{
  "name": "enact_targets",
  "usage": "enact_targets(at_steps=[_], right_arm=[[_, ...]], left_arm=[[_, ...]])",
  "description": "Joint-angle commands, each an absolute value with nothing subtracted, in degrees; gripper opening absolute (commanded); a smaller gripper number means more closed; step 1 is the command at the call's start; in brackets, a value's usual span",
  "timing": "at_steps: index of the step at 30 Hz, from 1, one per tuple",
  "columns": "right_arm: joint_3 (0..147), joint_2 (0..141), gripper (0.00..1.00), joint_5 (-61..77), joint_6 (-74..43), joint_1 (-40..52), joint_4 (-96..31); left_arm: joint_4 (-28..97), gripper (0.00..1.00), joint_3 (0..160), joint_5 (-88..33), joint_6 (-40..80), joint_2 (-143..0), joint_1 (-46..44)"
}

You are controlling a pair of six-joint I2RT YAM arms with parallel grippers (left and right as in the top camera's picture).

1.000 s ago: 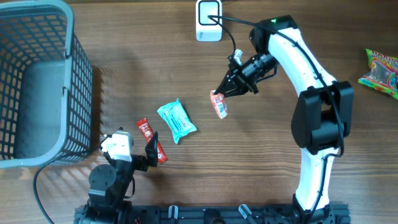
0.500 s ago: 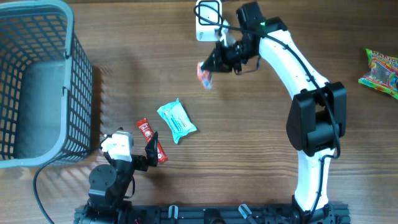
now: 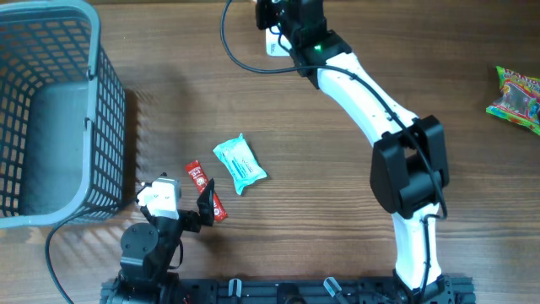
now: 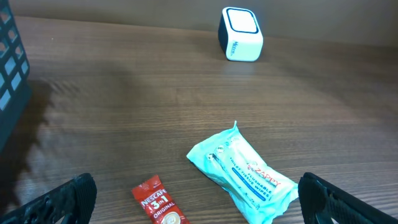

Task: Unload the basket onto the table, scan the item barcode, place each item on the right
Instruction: 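Lift the Kleenex pack and hold it over the white scanner, then place the Kleenex pack at the right edge and release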

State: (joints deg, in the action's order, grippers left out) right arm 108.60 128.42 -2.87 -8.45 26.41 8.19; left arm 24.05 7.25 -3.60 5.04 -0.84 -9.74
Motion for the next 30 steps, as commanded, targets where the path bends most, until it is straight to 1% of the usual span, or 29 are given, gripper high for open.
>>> enact_targets(at_steps=[1, 3, 5, 13, 20, 24, 25, 26, 28, 30], right_arm=[[109.1, 135.7, 0.04, -10.7, -1.1, 25.5, 14.4], [109.1, 139.4, 0.05, -13.6, -1.0, 25.5, 20.8], [109.1, 141.2, 0.05, -13.8, -1.1, 25.5, 22.7], [109.1, 142.4, 0.04, -16.8, 0.0, 25.5, 24.6], [109.1, 139.8, 0.04, -18.0, 1.0, 25.5, 22.5], [109.1, 134.1, 0.04, -27.7, 9.8, 25.4, 16.7], [109.1, 132.0, 0.05, -33.5, 17.7, 24.6, 14.1], [109.1, 131.5, 0.04, -35.9, 21.4, 23.9, 13.2], [109.1, 131.3, 0.04, -42.2, 27.7, 21.5, 11.7], [109.1, 131.3, 0.04, -44.6, 29.9, 17.1, 7.5]], left_arm=[[23.9, 1.0, 7.1, -4.5, 5.4, -0.5, -9.5], [23.9, 1.0, 7.1, -4.5, 5.4, -0.5, -9.5], [23.9, 1.0, 7.1, -4.5, 5.4, -0.5, -9.5], [23.9, 1.0, 7.1, -4.5, 5.4, -0.5, -9.5], [23.9, 1.0, 7.1, -4.5, 5.4, -0.5, -9.5], [23.9, 1.0, 7.1, -4.5, 5.4, -0.5, -9.5], [23.9, 1.0, 7.1, -4.5, 5.4, -0.5, -9.5], [23.9, 1.0, 7.1, -4.5, 5.4, -0.5, -9.5], [23.9, 1.0, 7.1, -4.5, 5.4, -0.5, -9.5], [23.9, 1.0, 7.1, -4.5, 5.4, -0.5, -9.5]])
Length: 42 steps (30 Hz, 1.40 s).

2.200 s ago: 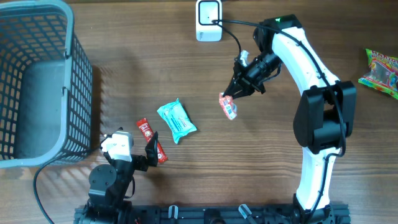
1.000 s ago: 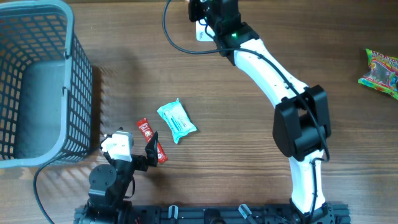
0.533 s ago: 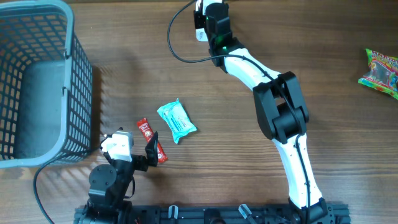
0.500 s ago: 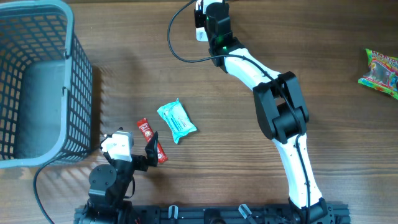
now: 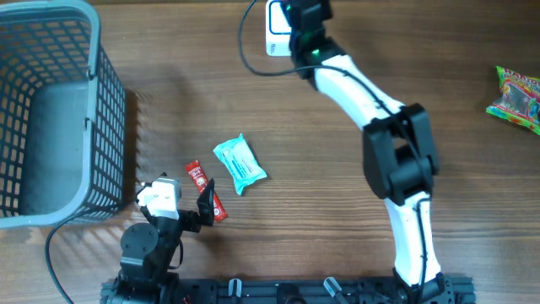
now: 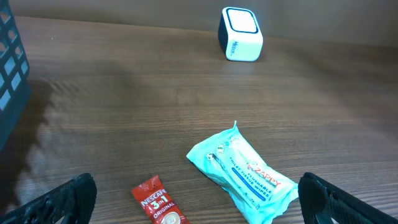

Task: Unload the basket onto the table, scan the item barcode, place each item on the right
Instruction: 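Place the Kleenex pack at the right edge and release, then reach the right gripper to the mint-green tissue pack and grasp it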

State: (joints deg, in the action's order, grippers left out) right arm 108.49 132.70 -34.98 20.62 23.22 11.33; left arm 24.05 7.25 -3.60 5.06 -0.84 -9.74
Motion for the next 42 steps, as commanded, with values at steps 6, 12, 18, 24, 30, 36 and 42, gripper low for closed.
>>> enact_targets(at_steps=[6, 12, 18, 24, 30, 36, 42], right_arm=[[109.0, 131.8, 0.04, -37.2, 15.8, 1.2, -11.2], [104.2, 131.8, 0.04, -30.3, 9.7, -11.8, -19.4], [103.4, 131.8, 0.04, -20.1, 10.3, -14.8, -26.1], [104.7, 128.8, 1.0, -8.3, 9.8, -11.3, -37.0], [104.8, 116.6, 1.0, 17.5, 4.0, -1.8, -48.3], [96.4, 114.9, 0.92, 45.8, 23.4, 9.9, -61.9], [80.8, 114.9, 0.91, 51.5, 12.6, 19.3, -43.8]], left_arm=[[23.9, 1.0, 7.1, -4.5, 5.4, -0.5, -9.5], [23.9, 1.0, 7.1, -4.5, 5.4, -0.5, -9.5], [23.9, 1.0, 7.1, -4.5, 5.4, -0.5, -9.5], [23.9, 1.0, 7.1, -4.5, 5.4, -0.5, -9.5], [23.9, 1.0, 7.1, -4.5, 5.4, -0.5, -9.5], [23.9, 1.0, 7.1, -4.5, 5.4, -0.5, -9.5], [23.9, 1.0, 7.1, -4.5, 5.4, -0.5, -9.5]])
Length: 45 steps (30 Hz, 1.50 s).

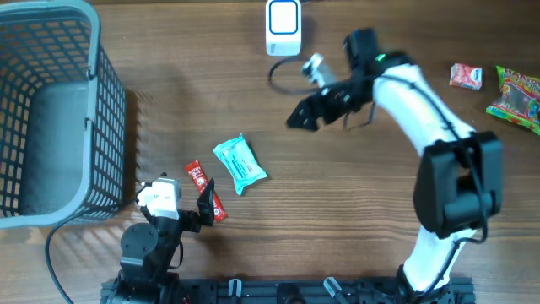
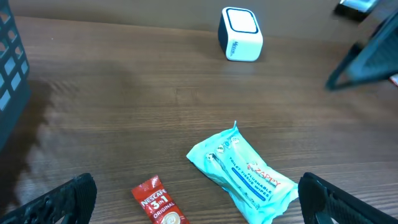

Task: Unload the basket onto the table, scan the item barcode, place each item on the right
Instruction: 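Reach the right gripper to the mint-green tissue pack and grasp it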

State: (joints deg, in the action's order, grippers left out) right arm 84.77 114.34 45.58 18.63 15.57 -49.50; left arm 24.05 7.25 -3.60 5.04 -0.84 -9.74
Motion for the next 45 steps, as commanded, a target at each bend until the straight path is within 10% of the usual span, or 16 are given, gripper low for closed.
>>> enact_targets(at_steps=[1, 31, 33, 35, 37, 45], right_arm=[[79.6, 114.9, 0.9, 51.5, 10.7, 21.0, -41.1], [77.6, 124.8, 0.77, 29.6, -7.2, 38.6, -31.8], [77.6, 127.0, 0.68, 29.6, -10.8, 40.2, -30.4], [77.6, 128.9, 0.24, 29.6, -16.7, 40.7, -29.5], [77.6, 128.9, 0.04, 29.6, -18.3, 40.0, -29.6], [79.3, 123.2, 0.04, 62.2, -40.1, 29.6, -42.4]], left_arm=[[23.9, 1.0, 7.1, -4.5, 5.4, -0.5, -9.5], [23.9, 1.0, 7.1, -4.5, 5.4, -0.5, -9.5], [23.9, 1.0, 7.1, -4.5, 5.4, -0.5, -9.5], [23.9, 1.0, 7.1, -4.5, 5.4, -0.5, -9.5], [23.9, 1.0, 7.1, -4.5, 5.4, -0.5, -9.5], [23.9, 1.0, 7.1, -4.5, 5.4, -0.5, -9.5]])
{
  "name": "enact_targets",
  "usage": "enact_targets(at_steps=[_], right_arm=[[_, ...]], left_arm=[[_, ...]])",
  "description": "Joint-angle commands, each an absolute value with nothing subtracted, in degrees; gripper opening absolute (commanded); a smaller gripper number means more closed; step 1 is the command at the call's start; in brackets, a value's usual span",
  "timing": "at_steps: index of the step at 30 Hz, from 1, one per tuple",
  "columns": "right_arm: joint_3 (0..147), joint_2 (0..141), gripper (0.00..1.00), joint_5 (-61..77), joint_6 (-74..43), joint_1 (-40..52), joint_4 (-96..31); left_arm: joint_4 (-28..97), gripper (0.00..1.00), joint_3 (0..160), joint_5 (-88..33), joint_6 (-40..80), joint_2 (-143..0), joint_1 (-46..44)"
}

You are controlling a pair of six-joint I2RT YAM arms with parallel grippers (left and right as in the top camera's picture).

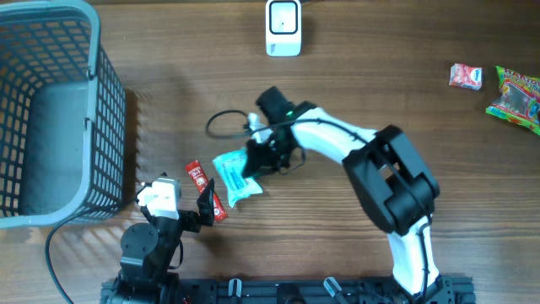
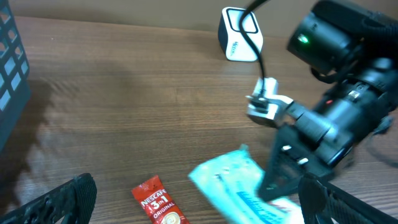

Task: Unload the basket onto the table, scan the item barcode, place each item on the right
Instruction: 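Reach the right gripper to the mint-green tissue pack and grasp it, then lift the tissue pack and hold it over the white scanner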

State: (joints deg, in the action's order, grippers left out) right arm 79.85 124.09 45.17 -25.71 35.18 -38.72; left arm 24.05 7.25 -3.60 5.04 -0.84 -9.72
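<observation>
The white barcode scanner [image 1: 283,27] stands at the table's far edge, and the left wrist view shows it too [image 2: 241,34]. A turquoise wipes packet [image 1: 233,176] lies mid-table, blurred in the left wrist view [image 2: 227,190]. My right gripper [image 1: 257,156] is down on the packet's right end, with one dark finger [image 2: 278,176] over it; how the jaws stand is hidden. A red Nescafe sachet [image 2: 158,204] lies beside the packet. My left gripper [image 2: 196,188] stands open at the near edge, holding nothing.
A grey mesh basket [image 1: 51,110] fills the left side. A small red-and-white packet [image 1: 466,76] and a green snack bag [image 1: 516,97] lie at the far right. The right arm's cable [image 1: 221,127] loops above the wipes packet.
My right gripper was open in the air right of the table's middle; now it is down on the wipes packet. The packet has shifted slightly. The left arm has not moved.
My right gripper was first over the scanner, hiding part of it, and then stayed close beside it. Later the small red-and-white packet lay at the far right and the gripper hung open mid-table. Now it is on the wipes packet.
</observation>
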Motion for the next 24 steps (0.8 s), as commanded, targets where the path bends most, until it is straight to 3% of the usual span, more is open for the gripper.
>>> enact_targets(at_steps=[1, 5, 11, 19, 22, 24], right_arm=[[79.3, 122.4, 0.04, 68.0, -45.5, 27.6, -44.4], [79.3, 122.3, 0.04, 80.0, -67.7, 23.4, -57.3], [79.3, 122.2, 0.04, 92.3, -70.7, 22.6, -52.7], [79.3, 122.4, 0.04, 92.4, -99.0, 22.3, -53.1], [79.3, 122.4, 0.04, 89.2, -115.4, 21.3, -51.5], [79.3, 122.4, 0.04, 84.1, -118.5, 20.1, -52.3]], left_arm=[[23.9, 1.0, 7.1, -4.5, 5.4, -0.5, -9.5], [23.9, 1.0, 7.1, -4.5, 5.4, -0.5, -9.5], [23.9, 1.0, 7.1, -4.5, 5.4, -0.5, -9.5], [23.9, 1.0, 7.1, -4.5, 5.4, -0.5, -9.5], [23.9, 1.0, 7.1, -4.5, 5.4, -0.5, -9.5], [23.9, 1.0, 7.1, -4.5, 5.4, -0.5, -9.5]])
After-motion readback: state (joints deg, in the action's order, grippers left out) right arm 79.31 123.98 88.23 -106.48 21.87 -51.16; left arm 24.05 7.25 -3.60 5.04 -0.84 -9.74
